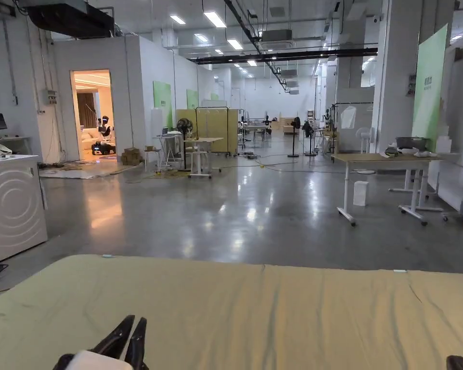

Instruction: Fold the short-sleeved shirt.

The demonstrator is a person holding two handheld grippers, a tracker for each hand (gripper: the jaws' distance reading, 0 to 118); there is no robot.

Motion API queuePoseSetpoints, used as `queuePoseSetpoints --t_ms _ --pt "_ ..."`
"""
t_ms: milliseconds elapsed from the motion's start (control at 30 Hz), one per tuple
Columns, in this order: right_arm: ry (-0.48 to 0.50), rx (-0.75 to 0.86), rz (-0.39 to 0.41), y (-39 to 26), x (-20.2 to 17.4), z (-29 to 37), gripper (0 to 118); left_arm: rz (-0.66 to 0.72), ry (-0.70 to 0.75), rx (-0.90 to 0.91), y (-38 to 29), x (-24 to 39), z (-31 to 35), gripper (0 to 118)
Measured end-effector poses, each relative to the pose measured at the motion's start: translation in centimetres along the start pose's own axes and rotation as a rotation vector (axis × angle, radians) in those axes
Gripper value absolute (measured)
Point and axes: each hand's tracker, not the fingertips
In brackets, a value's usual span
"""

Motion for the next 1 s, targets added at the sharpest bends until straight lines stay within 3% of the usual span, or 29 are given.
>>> queuePoseSetpoints --t_ms 133,233,267,367,500,633,733,833,900,967,1000 --pt "-0.004 -0.013 0.504 -1.8 -3.3 -0.3 0 -0.517 -0.040 -0.036 -3.2 3.4 -0.3 7" --pt "0.036 0.012 0.865 -4.6 -6.2 0.4 0 -0.802 -0.172 -0.057 -7.8 6.1 0.6 7" --pt "0.046 0.017 0.953 -5.9 -7.0 1.0 0 -0.866 -0.213 -0.052 -9.4 7.0 1.2 7" --pt "0.185 0.039 1.128 -8.4 -8.9 3.0 0 -0.999 -0.325 -0.101 -13.3 9.1 3.0 7" --pt "0.336 -0.011 1.187 -12.2 -9.4 4.4 0 -1.043 -0.342 -0.101 -15.1 10.1 4.8 7" --pt "0.272 -0.045 1.105 -11.9 -8.9 4.1 0 -0.983 -0.282 -0.061 -14.4 8.7 4.6 7" --pt "0.169 -0.024 0.900 -8.8 -7.5 3.5 0 -0.771 -0.194 -0.029 -11.6 6.7 3.9 7" --pt "0.073 -0.040 0.474 -5.6 -4.6 2.9 0 -0.247 -0.146 -0.057 -7.8 3.7 3.3 7" --pt "0.058 -0.071 0.127 -5.1 -2.4 2.8 0 0.147 -0.144 -0.078 -6.8 1.1 3.1 7" --pt "0.099 -0.104 -0.177 -5.6 -0.8 2.6 0 0.397 -0.135 -0.099 -7.0 0.1 3.0 7" --pt "0.118 -0.154 -0.320 -6.2 -0.4 2.6 0 0.433 -0.151 -0.101 -7.4 0.1 3.1 7"
